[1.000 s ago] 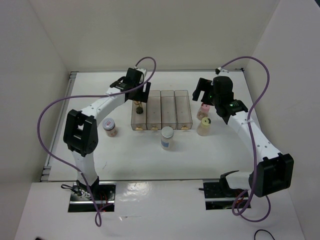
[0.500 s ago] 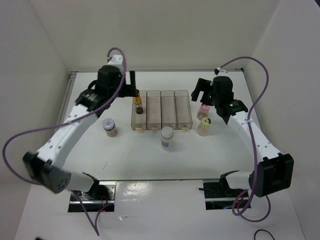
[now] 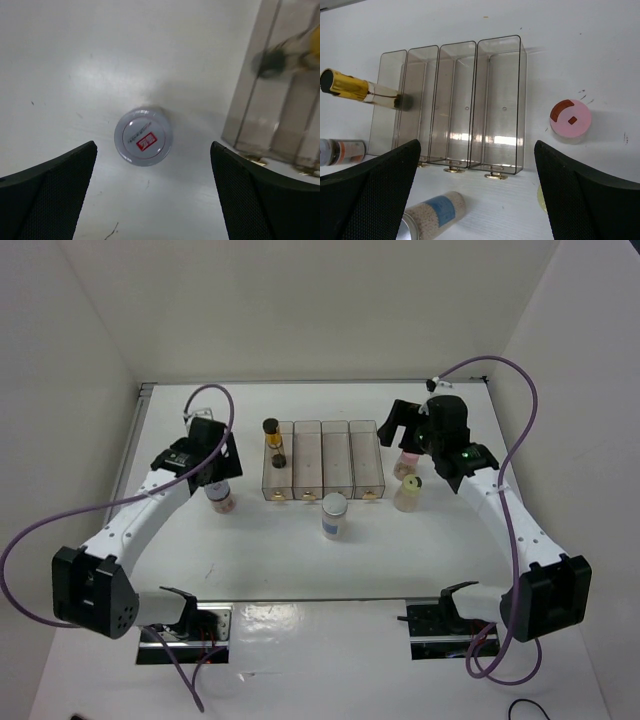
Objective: Organize the condiment bottles
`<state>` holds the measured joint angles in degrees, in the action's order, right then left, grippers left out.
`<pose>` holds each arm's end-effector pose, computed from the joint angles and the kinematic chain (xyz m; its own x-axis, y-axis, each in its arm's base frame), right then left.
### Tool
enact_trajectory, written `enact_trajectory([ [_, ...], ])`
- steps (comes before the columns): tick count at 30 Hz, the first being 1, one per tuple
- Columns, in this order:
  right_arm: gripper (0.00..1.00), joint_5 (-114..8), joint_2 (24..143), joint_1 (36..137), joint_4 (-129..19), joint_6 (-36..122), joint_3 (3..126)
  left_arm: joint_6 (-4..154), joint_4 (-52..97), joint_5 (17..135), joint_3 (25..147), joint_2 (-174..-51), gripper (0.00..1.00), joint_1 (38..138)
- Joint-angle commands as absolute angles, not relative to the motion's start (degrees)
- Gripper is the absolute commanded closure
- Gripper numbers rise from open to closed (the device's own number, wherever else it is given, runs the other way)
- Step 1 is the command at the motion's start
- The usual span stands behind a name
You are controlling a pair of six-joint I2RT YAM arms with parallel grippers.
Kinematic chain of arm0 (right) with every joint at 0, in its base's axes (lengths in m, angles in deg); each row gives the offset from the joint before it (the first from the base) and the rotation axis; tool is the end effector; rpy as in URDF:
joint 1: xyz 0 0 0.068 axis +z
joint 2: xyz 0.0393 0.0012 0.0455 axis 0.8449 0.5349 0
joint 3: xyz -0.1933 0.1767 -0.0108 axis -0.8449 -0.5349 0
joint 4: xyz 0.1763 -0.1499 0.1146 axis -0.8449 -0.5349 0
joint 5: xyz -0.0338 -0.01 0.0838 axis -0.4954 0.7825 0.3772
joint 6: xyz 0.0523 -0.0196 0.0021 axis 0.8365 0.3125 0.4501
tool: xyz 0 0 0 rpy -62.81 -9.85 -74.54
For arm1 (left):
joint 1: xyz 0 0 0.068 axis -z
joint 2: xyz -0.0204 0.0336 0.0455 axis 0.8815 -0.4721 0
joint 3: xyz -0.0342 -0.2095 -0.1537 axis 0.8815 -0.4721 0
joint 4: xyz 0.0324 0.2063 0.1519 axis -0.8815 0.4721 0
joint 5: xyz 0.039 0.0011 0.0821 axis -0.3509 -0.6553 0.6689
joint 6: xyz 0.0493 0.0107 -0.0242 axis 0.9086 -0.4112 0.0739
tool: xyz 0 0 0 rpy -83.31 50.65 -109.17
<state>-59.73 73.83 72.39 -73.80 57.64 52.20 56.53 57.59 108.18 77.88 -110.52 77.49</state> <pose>0.2771 0.0736 0.3262 -0.5167 0.2448 -0.8204 -0.0878 0.9380 0.3352 0.2694 -0.0592 0.3036 -0.5361 -0.3317 -0.7762 -0.3644 0.9204 -0.1416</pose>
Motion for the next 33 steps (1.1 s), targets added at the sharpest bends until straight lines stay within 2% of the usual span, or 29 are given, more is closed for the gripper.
enact_trajectory([
  [1,0.02,-58.37,71.89,73.31,-71.67,57.84,51.99,53.55,58.03,104.34,75.03,-109.23,0.0,76.07],
  [10,0.02,-58.37,71.89,73.31,-71.67,57.84,51.99,51.88,54.78,106.19,70.9,-111.78,0.0,74.93],
  [15,0.02,-58.37,71.89,73.31,-71.67,57.31,51.99,51.88,53.54,106.18,71.5,-116.25,0.0,74.92],
  [33,0.02,-58.9,74.08,73.31,-71.67,56.78,51.99,48.89,53.54,108.99,69.93,-120.39,0.02,74.4],
])
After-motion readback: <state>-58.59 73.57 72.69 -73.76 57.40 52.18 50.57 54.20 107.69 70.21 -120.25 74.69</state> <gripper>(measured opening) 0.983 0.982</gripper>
